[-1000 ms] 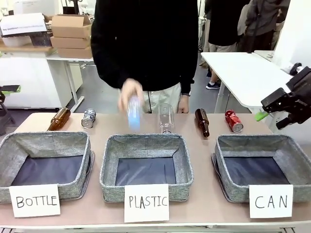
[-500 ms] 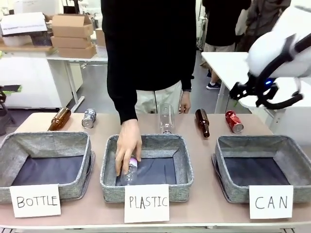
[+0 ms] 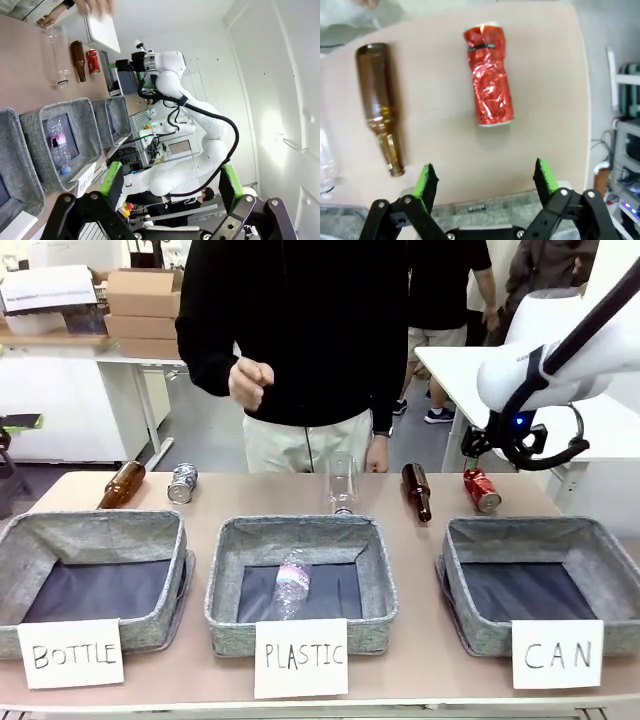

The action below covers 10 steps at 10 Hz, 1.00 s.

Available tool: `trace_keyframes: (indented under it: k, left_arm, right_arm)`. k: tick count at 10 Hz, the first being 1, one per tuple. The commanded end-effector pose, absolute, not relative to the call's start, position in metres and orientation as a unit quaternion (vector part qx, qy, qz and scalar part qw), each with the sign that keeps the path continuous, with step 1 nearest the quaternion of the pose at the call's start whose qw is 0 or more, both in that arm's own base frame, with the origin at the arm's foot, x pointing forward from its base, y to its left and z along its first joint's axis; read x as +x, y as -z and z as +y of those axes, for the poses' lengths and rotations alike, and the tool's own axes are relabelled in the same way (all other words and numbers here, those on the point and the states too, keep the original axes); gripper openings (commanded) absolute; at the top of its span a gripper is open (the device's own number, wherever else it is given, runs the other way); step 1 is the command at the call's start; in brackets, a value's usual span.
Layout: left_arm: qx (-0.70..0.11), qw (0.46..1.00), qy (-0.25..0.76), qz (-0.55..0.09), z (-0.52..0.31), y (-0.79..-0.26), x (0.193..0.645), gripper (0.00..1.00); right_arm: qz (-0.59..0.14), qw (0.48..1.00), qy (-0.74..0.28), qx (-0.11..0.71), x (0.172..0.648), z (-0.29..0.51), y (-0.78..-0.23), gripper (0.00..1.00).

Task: Sort the can waste into the basket.
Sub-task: Pick up the can waste from the table and place it in the right Fabric basket.

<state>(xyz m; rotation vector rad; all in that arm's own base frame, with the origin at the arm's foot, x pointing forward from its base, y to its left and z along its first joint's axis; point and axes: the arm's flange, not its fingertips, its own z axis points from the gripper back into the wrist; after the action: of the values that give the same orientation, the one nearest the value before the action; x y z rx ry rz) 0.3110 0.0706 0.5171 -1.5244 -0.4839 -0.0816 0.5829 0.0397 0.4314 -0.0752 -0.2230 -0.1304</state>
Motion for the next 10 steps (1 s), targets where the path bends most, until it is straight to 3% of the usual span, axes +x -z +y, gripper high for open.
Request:
trace_keyframes:
  k: [1,4,10]
  left_arm:
    - [-0.69,0.687,0.044,-0.226,0.07,-0.518,0.311,1.0]
    - [-0.69,0.687,0.044,-0.226,0.07,-0.518,0.311,1.0]
    - [-0.69,0.687,0.044,-0.226,0.07,-0.518,0.311,1.0]
  right_arm:
    - [-0.094,0.992,0.072,-0.038,0.594,0.034,-0.412,1.0]
    - [-0.14,0.988,0.056,-0.038,0.651,0.012,-0.389,1.0]
    - [-0.074,0.996,0.042,-0.017,0.714,0.005,-0.326,1.0]
